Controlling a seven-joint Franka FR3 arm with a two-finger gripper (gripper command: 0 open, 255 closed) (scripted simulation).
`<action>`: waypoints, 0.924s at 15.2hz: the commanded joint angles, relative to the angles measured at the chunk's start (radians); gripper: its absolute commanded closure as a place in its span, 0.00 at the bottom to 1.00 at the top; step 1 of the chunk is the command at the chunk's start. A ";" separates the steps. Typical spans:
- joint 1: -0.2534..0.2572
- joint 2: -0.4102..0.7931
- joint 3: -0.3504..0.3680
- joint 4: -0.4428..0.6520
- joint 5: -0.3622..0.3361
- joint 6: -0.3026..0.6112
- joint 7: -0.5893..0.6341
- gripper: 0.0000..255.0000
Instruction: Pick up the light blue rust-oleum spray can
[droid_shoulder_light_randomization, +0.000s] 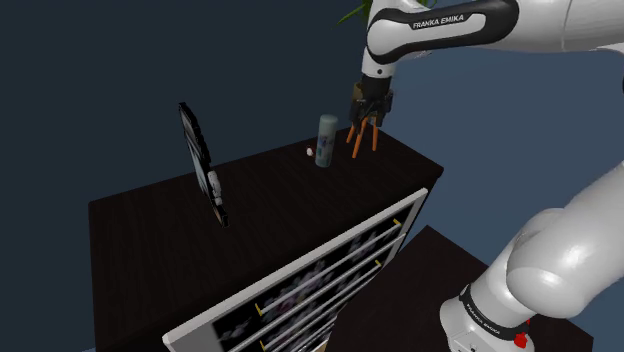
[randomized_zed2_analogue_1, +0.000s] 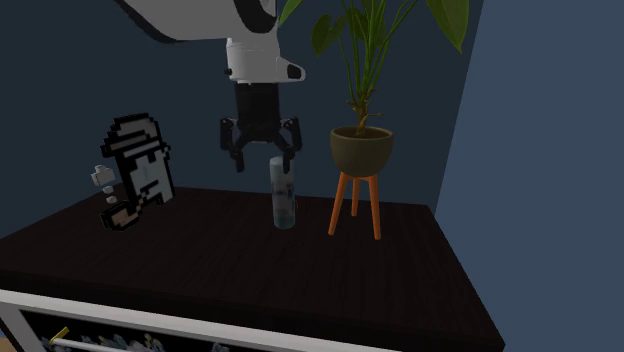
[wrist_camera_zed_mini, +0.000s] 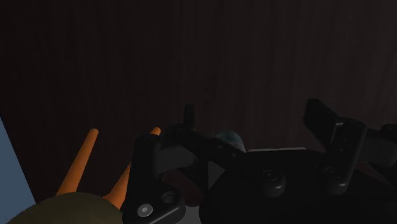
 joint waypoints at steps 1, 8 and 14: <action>0.000 0.071 -0.004 0.068 0.013 0.015 -0.020 0.00; -0.010 0.331 -0.006 0.360 0.063 0.023 -0.082 0.00; -0.023 0.481 0.001 0.531 0.090 0.022 -0.109 0.00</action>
